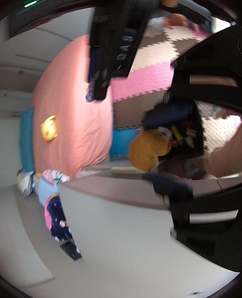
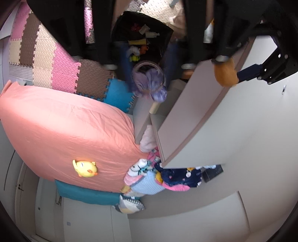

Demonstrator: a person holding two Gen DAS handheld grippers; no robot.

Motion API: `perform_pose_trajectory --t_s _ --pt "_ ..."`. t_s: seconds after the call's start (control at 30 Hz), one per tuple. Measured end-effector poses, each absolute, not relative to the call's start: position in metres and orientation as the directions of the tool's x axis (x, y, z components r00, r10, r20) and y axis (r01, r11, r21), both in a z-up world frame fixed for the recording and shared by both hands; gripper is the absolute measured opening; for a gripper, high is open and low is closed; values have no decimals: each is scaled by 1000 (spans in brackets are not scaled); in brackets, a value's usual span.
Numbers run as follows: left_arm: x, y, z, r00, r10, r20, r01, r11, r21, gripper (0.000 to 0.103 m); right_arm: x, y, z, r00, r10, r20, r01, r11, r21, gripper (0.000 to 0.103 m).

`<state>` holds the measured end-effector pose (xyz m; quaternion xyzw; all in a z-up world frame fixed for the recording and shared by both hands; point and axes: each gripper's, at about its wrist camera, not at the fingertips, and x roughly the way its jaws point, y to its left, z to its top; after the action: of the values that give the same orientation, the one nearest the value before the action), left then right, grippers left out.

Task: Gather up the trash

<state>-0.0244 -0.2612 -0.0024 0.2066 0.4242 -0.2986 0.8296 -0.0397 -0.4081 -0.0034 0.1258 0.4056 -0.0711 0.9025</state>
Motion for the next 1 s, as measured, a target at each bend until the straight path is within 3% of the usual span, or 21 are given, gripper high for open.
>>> perform_pose_trajectory --t_s 0.03,0.13,1.0 --pt "-27 -262 -3 483 -303 -822 664 738 119 98 -36 -409 -3 659 -48 -751 240 959 150 79" --pt "-33 -265 -5 506 -291 -812 676 719 163 97 -34 -409 -3 661 -106 -743 272 956 106 83" --pt "-29 -253 -2 515 -306 -800 644 754 126 97 -37 -412 -4 669 -99 -737 275 954 121 83"
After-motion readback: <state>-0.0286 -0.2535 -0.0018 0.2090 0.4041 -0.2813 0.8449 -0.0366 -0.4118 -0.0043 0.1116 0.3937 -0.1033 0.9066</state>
